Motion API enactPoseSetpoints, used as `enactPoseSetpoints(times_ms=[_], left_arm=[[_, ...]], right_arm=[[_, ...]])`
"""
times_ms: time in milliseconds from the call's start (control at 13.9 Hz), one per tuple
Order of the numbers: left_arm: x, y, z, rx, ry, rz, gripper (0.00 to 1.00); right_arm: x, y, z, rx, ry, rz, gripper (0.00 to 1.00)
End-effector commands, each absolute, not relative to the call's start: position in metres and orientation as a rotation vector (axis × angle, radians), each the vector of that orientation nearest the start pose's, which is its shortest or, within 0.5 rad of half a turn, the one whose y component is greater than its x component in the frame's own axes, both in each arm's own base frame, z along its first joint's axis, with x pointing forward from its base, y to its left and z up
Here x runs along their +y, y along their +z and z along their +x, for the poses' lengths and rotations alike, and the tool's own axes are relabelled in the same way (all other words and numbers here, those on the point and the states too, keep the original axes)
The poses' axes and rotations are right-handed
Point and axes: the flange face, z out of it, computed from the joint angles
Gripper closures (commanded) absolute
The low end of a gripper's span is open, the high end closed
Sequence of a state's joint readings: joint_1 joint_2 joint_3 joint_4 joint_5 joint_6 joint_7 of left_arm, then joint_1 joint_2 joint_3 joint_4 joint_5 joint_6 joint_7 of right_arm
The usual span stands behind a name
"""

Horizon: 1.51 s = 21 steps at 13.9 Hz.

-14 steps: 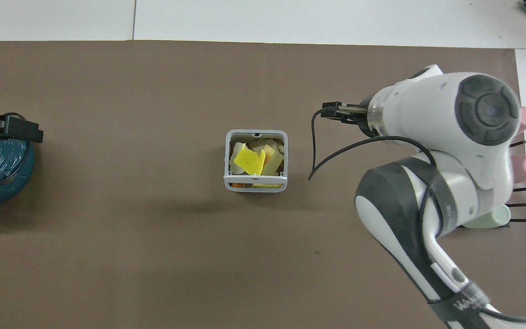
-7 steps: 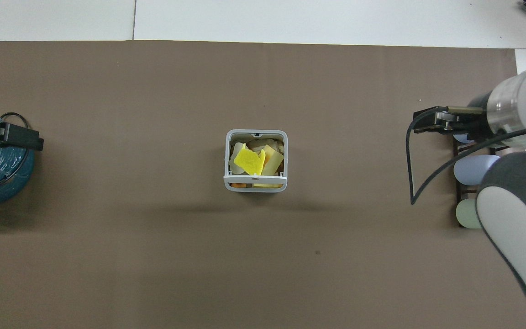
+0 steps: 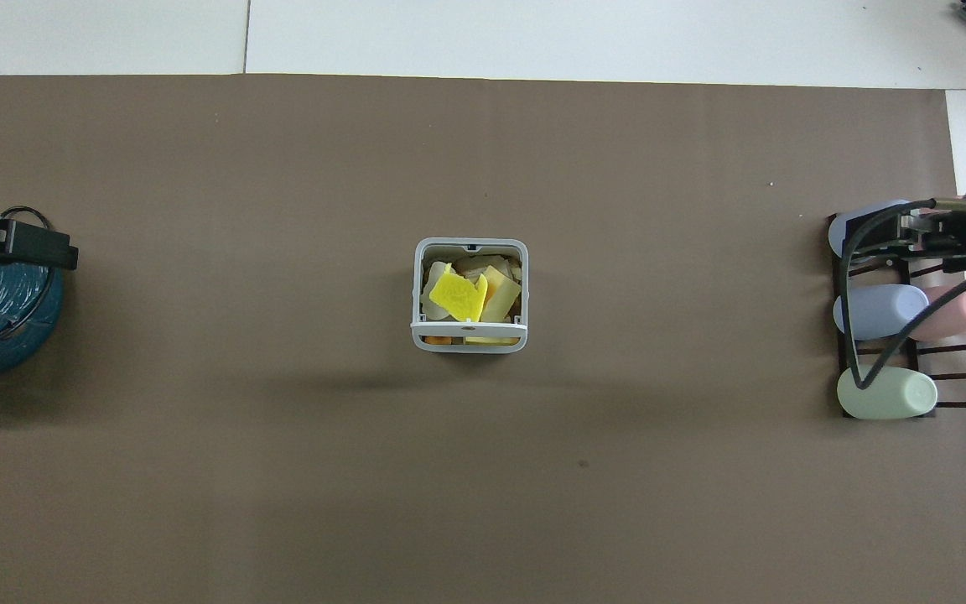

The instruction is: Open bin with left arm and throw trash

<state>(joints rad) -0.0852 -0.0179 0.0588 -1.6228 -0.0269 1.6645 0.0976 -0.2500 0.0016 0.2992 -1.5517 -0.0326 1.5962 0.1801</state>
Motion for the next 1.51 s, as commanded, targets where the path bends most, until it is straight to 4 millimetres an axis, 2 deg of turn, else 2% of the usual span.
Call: enactPoseSetpoints(times_ms=[0,215,431,646,1149,1436], left_arm=[[-0.016,0.617,0.553,0.189,-0.117,-3.149,0.0],[-0.017,0.618,0.552,0.189,-0.117,-3.149,0.0],[-0.015,0.618,0.552,0.187,-0.112,-3.148,0.0],[-0.018,0.611,0.55,0.199,-0.102,-3.148,0.0],[-0.018,0.611,0.55,0.196,-0.102,-3.148,0.0],[-0.018,0.612,0.55,0.199,-0.105,-3.148,0.0]], right_arm=[[0.018,0.639,0.55,0.182,-0.055,-3.153,0.0],[-0.012,0.636,0.547,0.222,-0.045,-3.148,0.0],[-0.026,0.63,0.546,0.237,-0.025,-3.148,0.0],[-0.021,0.631,0.545,0.22,-0.025,-3.149,0.0],[-0.012,0.638,0.539,0.193,0.057,-3.156,0.0],[-0.01,0.637,0.541,0.19,0.028,-3.151,0.0]])
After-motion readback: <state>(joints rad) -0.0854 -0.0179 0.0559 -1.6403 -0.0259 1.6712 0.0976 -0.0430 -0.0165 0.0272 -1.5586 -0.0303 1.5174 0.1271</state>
